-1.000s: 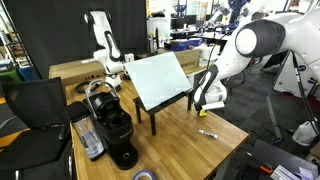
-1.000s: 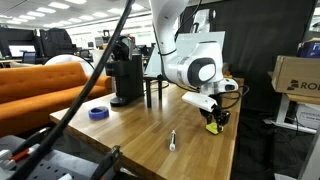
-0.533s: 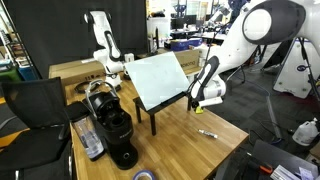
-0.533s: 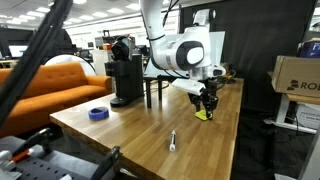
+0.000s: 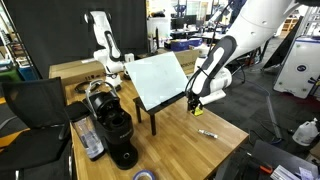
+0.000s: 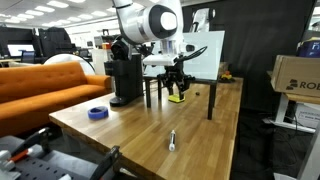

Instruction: Move the yellow sticky notepad to the left side of the table

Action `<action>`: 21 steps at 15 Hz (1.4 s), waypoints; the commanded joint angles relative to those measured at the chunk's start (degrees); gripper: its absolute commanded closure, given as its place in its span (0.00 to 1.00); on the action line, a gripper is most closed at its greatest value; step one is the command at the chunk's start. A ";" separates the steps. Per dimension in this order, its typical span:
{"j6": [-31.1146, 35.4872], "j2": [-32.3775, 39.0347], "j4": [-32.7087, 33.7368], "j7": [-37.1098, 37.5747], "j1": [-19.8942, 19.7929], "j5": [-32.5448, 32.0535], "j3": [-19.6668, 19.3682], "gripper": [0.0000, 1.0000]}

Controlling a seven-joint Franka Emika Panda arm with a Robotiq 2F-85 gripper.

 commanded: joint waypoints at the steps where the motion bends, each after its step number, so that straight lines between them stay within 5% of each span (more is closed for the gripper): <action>1: -5.99 -6.19 -4.29 -0.03 3.45 -4.69 -0.40 0.73; 9: -8.47 -7.83 -8.54 1.47 9.99 -13.41 3.27 0.73; 21: -0.50 -2.95 -12.24 0.57 15.33 -19.87 6.92 0.73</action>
